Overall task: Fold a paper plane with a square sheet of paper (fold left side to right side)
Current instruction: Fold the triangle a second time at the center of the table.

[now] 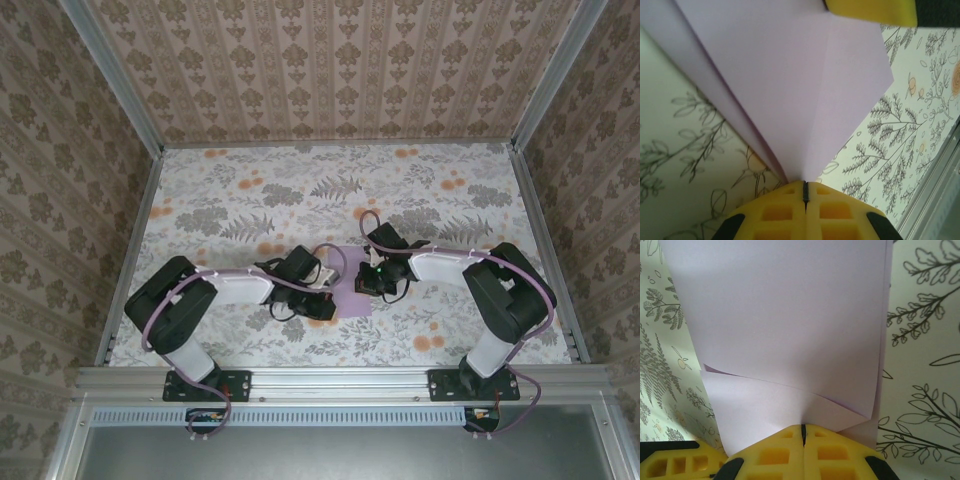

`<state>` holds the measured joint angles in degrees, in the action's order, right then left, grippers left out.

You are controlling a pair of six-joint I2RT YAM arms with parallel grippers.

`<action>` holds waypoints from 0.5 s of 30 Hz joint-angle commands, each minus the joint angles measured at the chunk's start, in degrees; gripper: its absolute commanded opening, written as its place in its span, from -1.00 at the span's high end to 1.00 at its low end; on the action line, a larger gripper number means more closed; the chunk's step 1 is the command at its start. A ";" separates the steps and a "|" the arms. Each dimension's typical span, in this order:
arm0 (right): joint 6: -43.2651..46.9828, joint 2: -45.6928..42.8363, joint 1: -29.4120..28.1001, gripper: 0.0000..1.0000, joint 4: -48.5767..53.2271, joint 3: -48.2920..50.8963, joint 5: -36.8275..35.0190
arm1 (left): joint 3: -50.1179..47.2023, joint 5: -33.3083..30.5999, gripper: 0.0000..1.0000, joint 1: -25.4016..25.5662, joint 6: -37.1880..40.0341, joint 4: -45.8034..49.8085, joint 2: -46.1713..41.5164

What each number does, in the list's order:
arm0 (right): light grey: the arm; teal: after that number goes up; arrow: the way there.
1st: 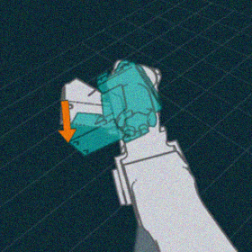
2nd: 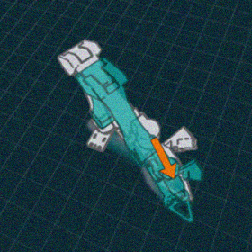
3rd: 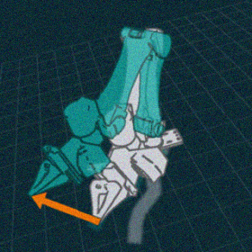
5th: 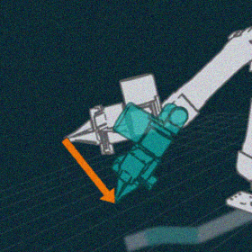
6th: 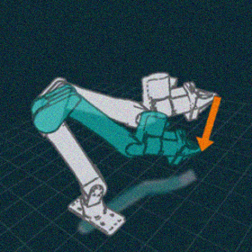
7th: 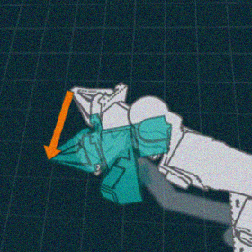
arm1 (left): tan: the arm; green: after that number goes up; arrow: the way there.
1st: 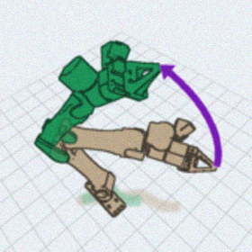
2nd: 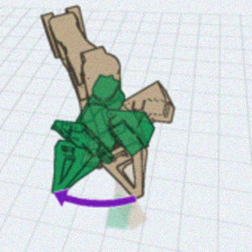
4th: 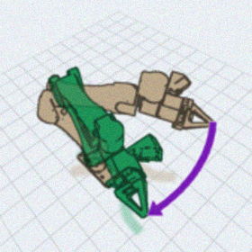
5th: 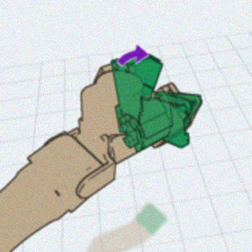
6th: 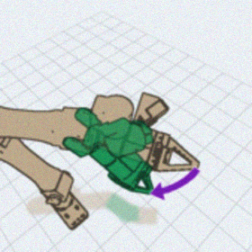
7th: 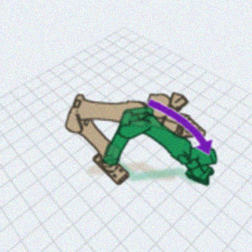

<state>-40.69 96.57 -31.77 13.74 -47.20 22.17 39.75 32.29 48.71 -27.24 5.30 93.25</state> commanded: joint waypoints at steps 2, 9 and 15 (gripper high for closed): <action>0.52 3.02 0.39 1.00 2.92 0.18 -2.52 | -1.50 -0.67 0.90 -0.21 -0.68 3.84 -3.31; 0.58 -2.45 0.39 0.94 -0.30 -1.81 -1.01 | -1.75 1.01 0.66 -4.44 -2.98 1.14 -10.80; 3.08 -9.52 0.80 0.40 2.70 -1.72 -6.25 | 0.91 1.55 0.11 -8.32 -2.81 -0.80 -11.25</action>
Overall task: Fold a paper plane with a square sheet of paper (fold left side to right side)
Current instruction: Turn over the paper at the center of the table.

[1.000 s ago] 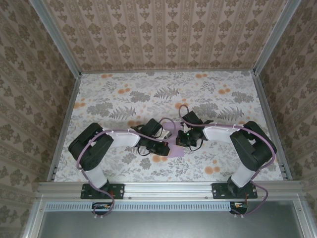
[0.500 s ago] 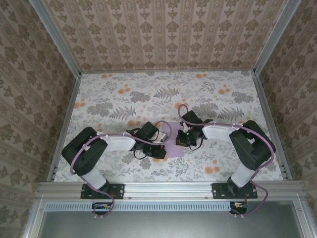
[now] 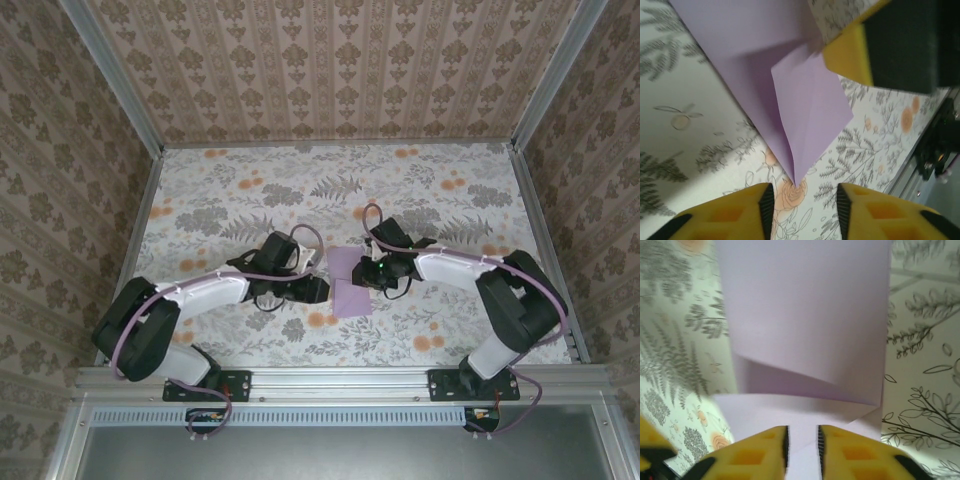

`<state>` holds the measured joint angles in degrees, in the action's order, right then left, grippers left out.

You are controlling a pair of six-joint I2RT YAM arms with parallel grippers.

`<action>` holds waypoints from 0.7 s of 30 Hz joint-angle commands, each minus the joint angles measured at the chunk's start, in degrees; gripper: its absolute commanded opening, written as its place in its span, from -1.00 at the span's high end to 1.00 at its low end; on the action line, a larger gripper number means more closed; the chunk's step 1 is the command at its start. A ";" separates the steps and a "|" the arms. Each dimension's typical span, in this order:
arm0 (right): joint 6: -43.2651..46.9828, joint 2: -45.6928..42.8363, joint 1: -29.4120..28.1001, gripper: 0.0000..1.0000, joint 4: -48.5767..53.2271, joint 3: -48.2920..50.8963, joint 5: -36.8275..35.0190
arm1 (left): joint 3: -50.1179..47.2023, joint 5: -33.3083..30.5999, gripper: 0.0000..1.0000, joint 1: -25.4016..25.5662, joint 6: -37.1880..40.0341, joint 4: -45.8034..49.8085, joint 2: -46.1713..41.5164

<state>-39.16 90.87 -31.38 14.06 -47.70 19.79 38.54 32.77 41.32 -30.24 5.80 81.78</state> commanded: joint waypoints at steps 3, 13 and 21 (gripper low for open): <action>1.97 -7.17 1.26 0.22 2.86 0.90 -5.85 | 4.41 2.14 0.05 -1.74 0.75 -2.54 3.38; 0.97 -16.62 2.55 -0.18 1.75 8.18 -6.32 | 11.19 6.95 0.07 -0.94 1.45 -6.88 16.15; 0.75 -17.98 2.55 -0.36 1.41 10.15 -4.66 | 13.23 4.48 0.65 0.20 4.30 -3.34 19.07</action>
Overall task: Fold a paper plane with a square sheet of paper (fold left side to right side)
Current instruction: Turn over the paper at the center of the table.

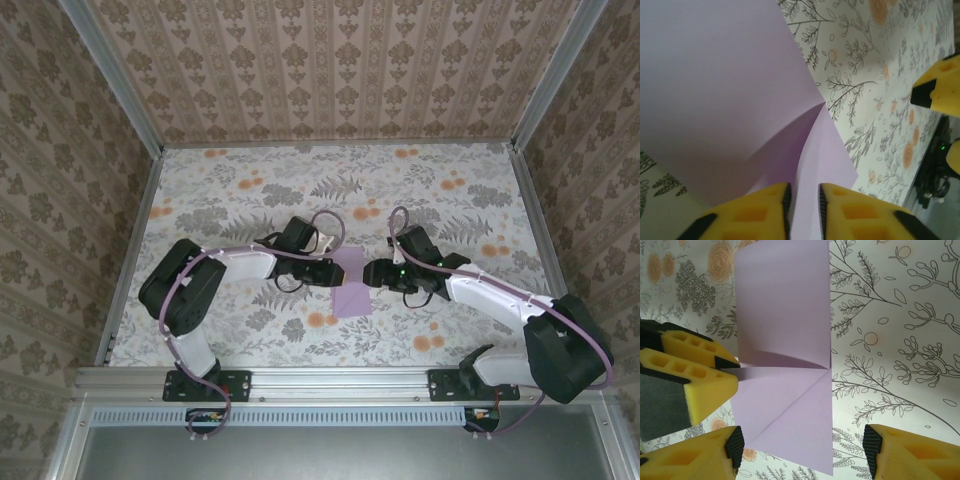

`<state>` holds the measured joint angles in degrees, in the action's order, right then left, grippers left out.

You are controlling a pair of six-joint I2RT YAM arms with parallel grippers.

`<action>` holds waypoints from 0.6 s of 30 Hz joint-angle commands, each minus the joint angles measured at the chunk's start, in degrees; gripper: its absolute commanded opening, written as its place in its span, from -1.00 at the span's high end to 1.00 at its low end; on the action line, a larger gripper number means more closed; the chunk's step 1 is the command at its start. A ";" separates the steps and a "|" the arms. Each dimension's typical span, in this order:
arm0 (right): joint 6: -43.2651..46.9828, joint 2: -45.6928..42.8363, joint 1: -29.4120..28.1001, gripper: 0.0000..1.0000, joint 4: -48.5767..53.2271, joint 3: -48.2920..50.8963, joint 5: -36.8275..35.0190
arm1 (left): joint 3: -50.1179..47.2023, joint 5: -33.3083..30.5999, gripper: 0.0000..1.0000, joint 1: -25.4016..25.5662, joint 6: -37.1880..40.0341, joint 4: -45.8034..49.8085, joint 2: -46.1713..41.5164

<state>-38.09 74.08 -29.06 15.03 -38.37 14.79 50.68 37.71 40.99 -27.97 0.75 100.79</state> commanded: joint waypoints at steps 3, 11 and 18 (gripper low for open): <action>-0.56 -0.47 0.23 -0.37 -0.81 0.92 2.00 | -0.66 -3.37 0.81 0.54 1.89 1.81 -2.21; -2.87 4.28 -0.50 -0.34 -8.56 0.50 9.10 | -5.25 -7.51 0.87 0.49 1.35 2.12 -8.28; -5.91 11.99 -2.41 -0.31 -14.72 -1.31 12.46 | -5.85 -7.78 0.86 0.27 1.25 2.06 -8.95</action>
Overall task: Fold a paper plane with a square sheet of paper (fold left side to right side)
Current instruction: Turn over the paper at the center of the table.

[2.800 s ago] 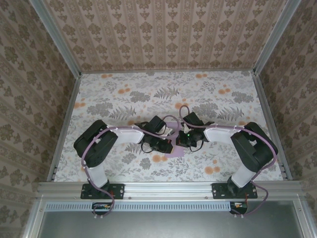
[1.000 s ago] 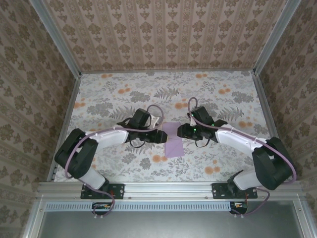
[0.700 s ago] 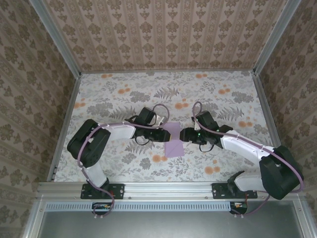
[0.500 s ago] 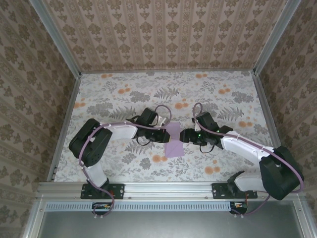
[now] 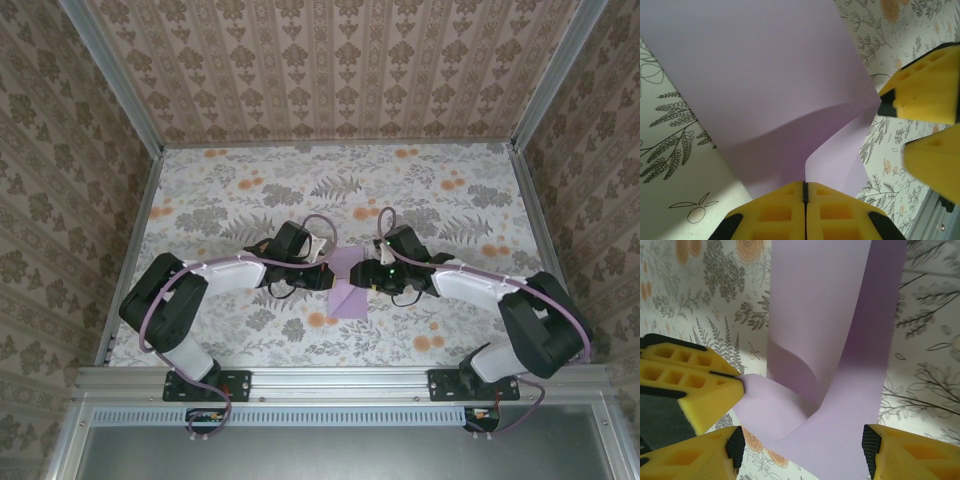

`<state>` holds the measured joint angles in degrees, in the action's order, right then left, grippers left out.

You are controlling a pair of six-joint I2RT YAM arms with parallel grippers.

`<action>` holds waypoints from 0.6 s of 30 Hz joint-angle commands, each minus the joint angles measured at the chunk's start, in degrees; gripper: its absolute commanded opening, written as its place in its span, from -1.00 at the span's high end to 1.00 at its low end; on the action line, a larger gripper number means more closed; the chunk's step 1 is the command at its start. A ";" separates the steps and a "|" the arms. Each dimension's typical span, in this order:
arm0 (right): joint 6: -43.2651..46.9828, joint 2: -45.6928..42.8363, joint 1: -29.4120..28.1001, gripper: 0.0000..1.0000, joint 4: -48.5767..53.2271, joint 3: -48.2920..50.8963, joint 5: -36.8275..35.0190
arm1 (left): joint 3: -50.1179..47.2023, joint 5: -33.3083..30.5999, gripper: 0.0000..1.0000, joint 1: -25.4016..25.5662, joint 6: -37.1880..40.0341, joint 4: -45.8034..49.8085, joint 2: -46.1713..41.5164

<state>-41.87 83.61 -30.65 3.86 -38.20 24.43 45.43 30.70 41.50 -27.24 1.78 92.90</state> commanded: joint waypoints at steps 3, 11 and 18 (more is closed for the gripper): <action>-3.44 5.33 -1.57 -0.27 -5.63 -2.14 3.54 | -0.61 -0.95 0.86 -0.19 0.47 1.08 -1.11; -5.60 9.72 -2.83 0.18 -11.67 -3.24 5.17 | -0.69 -1.39 0.72 -0.45 0.44 0.93 -1.25; -2.93 8.31 -2.51 0.82 -10.15 -4.55 3.83 | -1.32 -1.79 0.16 -2.91 -0.83 1.03 -5.28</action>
<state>-46.24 92.90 -33.28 -6.22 -40.88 28.12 44.73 29.39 39.79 -27.51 2.17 91.15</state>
